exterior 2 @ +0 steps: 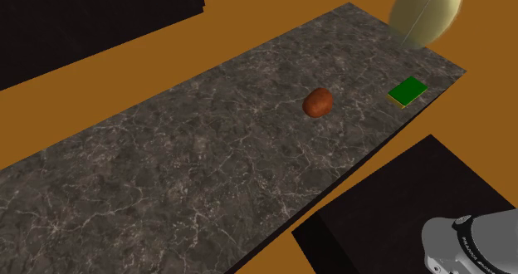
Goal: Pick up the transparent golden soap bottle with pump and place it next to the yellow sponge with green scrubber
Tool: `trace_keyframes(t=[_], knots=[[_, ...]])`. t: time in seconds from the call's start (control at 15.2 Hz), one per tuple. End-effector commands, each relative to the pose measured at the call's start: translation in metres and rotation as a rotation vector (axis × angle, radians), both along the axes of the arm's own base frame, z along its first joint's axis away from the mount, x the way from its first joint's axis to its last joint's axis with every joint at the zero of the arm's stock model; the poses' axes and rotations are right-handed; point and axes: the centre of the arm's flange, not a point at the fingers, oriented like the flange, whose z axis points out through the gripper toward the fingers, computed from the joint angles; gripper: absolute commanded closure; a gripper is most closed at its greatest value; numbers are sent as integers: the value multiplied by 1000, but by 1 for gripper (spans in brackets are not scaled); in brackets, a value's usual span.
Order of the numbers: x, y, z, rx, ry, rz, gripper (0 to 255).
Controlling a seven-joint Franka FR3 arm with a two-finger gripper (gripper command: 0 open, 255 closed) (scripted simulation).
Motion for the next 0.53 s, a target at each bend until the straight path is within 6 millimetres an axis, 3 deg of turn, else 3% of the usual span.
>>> trace_keyframes(t=[0.0, 0.46], knots=[[-1, 0, -11, 0, -1, 0, 255], [-1, 0, -48, 0, -1, 0, 255]])
